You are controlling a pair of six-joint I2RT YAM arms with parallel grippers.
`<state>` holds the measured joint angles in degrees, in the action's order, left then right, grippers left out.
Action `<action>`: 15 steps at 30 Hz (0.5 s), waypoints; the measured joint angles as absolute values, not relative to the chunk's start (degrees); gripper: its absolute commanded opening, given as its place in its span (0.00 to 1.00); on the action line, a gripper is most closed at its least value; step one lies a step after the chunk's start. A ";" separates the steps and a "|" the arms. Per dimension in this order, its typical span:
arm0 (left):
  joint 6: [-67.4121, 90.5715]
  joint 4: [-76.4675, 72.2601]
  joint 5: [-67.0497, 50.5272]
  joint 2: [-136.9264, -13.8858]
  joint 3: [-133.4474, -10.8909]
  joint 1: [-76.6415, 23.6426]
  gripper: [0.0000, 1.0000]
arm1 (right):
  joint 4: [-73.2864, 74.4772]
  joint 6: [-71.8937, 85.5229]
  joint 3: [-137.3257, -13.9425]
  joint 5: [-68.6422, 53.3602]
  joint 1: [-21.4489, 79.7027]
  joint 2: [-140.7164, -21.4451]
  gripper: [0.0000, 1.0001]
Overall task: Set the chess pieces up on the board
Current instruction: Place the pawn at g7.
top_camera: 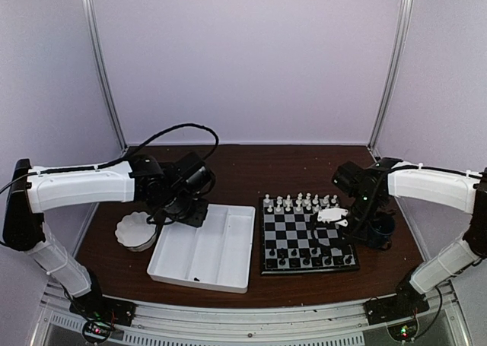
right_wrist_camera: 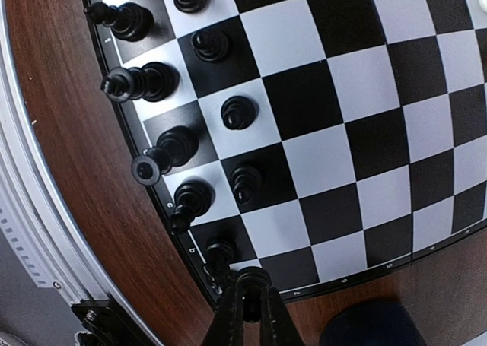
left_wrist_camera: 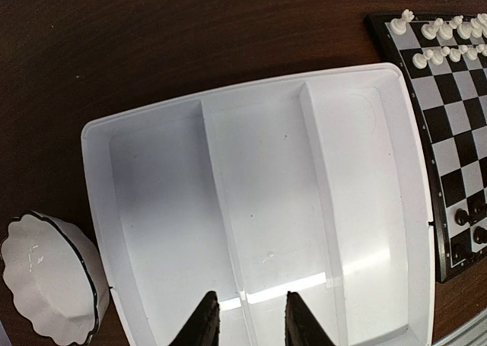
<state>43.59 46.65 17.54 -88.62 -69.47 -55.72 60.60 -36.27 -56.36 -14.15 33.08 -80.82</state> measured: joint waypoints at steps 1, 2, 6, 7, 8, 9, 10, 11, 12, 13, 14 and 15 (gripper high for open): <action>43.59 46.61 17.47 -88.68 -69.47 -55.72 0.31 | 60.49 -36.29 -55.90 -14.26 33.12 -81.01 0.06; 43.57 46.57 17.37 -88.71 -69.47 -55.72 0.31 | 60.31 -36.29 -55.53 -14.35 33.12 -81.34 0.06; 43.57 46.52 17.30 -88.71 -69.45 -55.72 0.31 | 58.72 -36.27 -54.70 -14.55 33.12 -83.31 0.07; 43.57 46.52 17.30 -88.71 -69.47 -55.72 0.31 | 58.35 -36.27 -54.54 -14.55 33.12 -83.74 0.07; 43.57 46.52 17.30 -88.71 -69.45 -55.72 0.31 | 57.98 -36.27 -54.39 -14.52 33.12 -84.12 0.08; 43.59 46.52 17.30 -88.68 -69.45 -55.72 0.31 | 57.65 -36.27 -54.33 -14.52 33.12 -84.34 0.08; 43.57 46.52 17.30 -88.71 -69.45 -55.72 0.31 | 57.25 -36.25 -54.28 -14.52 33.12 -84.47 0.08; 43.59 46.52 17.30 -88.68 -69.45 -55.72 0.31 | 56.95 -36.25 -54.26 -14.52 33.12 -84.60 0.08; 43.57 46.52 17.30 -88.71 -69.45 -55.72 0.31 | 56.66 -36.23 -54.26 -14.50 33.12 -84.77 0.08; 43.59 46.52 17.30 -88.71 -69.45 -55.72 0.31 | 56.36 -36.23 -54.26 -14.48 33.12 -85.08 0.08; 43.57 46.52 17.30 -88.71 -69.45 -55.72 0.31 | 56.10 -36.23 -54.26 -14.44 33.12 -85.38 0.08; 43.59 46.52 17.30 -88.71 -69.45 -55.72 0.31 | 55.72 -36.23 -54.26 -14.20 33.12 -85.86 0.08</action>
<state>43.59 46.52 17.30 -88.71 -69.45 -55.72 55.72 -36.23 -54.26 -14.20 33.12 -85.86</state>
